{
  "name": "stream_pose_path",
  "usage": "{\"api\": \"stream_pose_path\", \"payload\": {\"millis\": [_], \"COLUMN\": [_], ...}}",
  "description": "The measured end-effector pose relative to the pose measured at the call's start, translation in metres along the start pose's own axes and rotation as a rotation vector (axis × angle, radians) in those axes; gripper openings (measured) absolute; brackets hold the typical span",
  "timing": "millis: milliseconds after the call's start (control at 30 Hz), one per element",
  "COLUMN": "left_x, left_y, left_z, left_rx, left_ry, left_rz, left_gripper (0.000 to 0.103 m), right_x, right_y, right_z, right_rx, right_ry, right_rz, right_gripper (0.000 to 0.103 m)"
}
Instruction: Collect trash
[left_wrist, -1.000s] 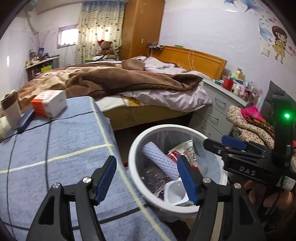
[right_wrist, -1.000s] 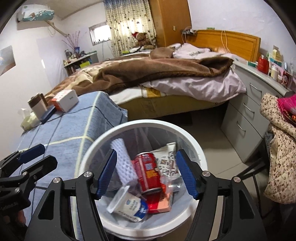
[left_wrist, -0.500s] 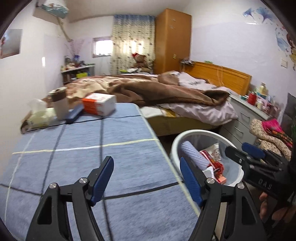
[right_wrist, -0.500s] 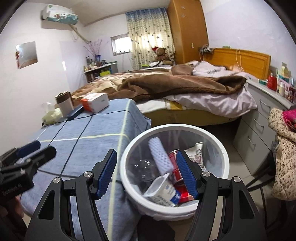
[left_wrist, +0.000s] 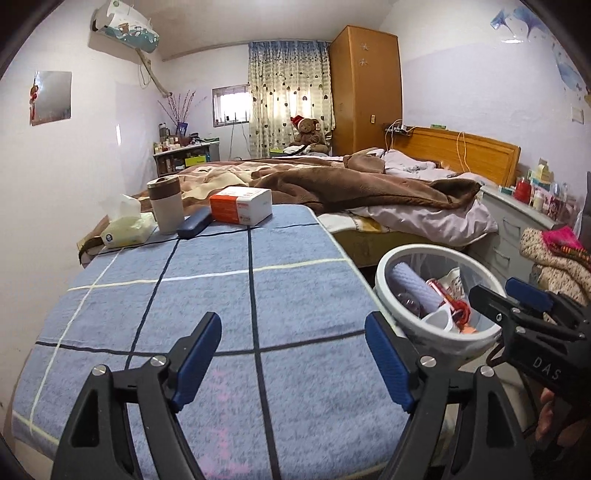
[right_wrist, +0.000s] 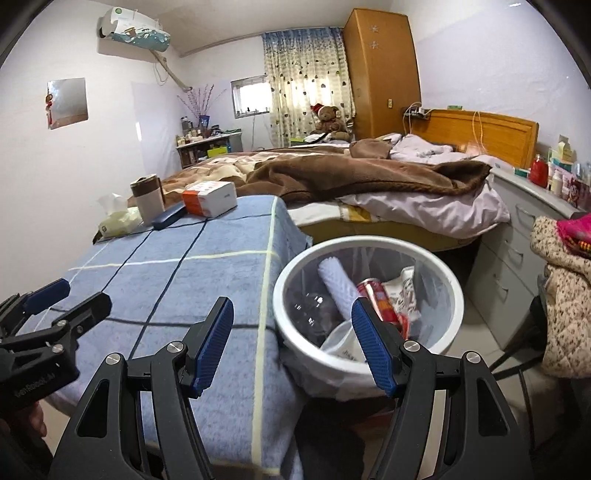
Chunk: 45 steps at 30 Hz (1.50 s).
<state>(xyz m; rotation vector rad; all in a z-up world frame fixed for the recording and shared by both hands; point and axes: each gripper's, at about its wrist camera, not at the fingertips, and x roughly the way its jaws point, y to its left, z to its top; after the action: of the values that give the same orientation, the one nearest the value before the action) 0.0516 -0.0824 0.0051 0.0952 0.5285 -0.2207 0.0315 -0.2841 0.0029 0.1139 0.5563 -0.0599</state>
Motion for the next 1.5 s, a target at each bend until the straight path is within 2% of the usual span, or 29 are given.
{"api": "stream_pose_path", "payload": {"millis": [100, 233, 1500], "left_x": [-0.003, -0.01, -0.016], "left_y": [0.001, 0.002, 0.014], "left_z": [-0.005, -0.008, -0.009], "left_rx": [-0.014, -0.019, -0.054], "left_ry": [-0.002, -0.035, -0.033], "left_rz": [0.021, 0.052, 0.062], "left_gripper": [0.082, 0.082, 0.082], "right_x": [-0.002, -0.004, -0.012], "right_y": [0.005, 0.006, 0.022], "right_z": [-0.002, -0.005, -0.005], "right_rx": [-0.016, 0.005, -0.008], "right_ry": [-0.011, -0.012, -0.013], "right_rz": [-0.02, -0.002, -0.011], "right_gripper": [0.068, 0.068, 0.068]}}
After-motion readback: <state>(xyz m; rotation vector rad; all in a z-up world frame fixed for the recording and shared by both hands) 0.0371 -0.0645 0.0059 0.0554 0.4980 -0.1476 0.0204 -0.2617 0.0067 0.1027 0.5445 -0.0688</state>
